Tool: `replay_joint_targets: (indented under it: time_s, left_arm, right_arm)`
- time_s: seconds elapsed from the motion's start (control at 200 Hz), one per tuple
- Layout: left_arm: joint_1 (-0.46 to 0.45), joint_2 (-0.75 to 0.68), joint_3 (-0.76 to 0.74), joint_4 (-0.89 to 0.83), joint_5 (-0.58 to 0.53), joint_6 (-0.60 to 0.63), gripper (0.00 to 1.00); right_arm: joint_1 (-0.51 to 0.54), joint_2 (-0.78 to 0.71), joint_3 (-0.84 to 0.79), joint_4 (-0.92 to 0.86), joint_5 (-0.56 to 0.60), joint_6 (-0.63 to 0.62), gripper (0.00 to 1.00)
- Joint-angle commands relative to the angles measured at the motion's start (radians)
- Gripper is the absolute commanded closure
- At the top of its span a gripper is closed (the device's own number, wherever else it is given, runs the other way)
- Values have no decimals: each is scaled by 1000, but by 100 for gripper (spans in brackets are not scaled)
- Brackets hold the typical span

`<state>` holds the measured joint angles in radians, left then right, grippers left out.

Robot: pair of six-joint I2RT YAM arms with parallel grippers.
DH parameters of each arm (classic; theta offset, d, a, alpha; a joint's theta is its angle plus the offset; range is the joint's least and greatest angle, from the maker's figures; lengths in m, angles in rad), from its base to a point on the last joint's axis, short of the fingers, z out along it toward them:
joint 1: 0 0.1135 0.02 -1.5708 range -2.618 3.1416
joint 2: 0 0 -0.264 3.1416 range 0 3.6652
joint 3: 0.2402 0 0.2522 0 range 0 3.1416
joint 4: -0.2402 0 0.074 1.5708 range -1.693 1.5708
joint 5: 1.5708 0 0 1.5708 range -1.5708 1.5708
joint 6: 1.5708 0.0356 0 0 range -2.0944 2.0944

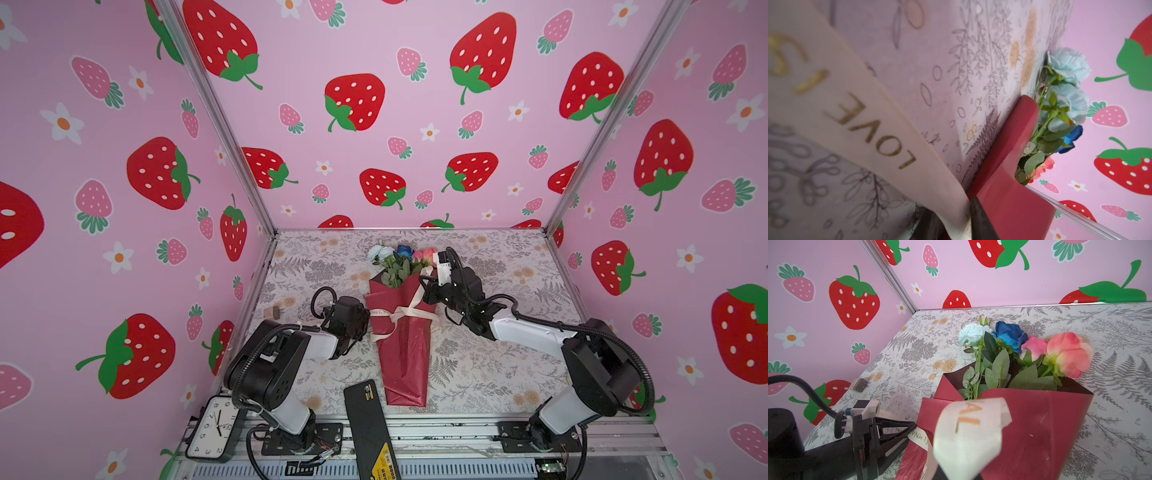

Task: Tie the bouquet of fake flowers

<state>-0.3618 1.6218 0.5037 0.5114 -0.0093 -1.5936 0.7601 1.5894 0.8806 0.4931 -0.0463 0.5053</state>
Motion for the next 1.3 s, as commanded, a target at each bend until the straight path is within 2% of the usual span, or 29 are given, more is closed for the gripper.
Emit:
replay_joint_targets:
  time_s: [0.0, 0.34, 0.4, 0.42, 0.575, 0.78, 0.935, 1.065, 1.29]
  left_arm:
    - [14, -33, -9, -88, -51, 1, 83]
    - [38, -155, 21, -231, -84, 130, 84]
    - [39, -164, 16, -232, -86, 137, 93]
    - [40, -167, 14, -234, -87, 137, 100]
    - [59, -229, -21, -264, -90, 131, 100]
    - [107, -378, -47, -411, -105, 208, 100]
    - [178, -445, -83, -443, -81, 261, 100]
    - [250, -449, -89, -453, -32, 301, 100]
    - [331, -393, -70, -464, 25, 354, 100]
  right_arm:
    - [7, -21, 1, 3, 20, 18, 100]
    - [5, -180, -45, -110, 161, -1, 100]
    - [4, -195, -54, -125, 166, -1, 100]
    - [5, -199, -57, -131, 168, 0, 100]
    - [5, -246, -74, -191, 194, 12, 100]
    - [5, -333, -107, -328, 255, 50, 100]
    - [5, -381, -129, -442, 318, 90, 100]
    - [-7, -403, -138, -545, 406, 104, 100]
    - [-57, -415, -166, -665, 458, 129, 100]
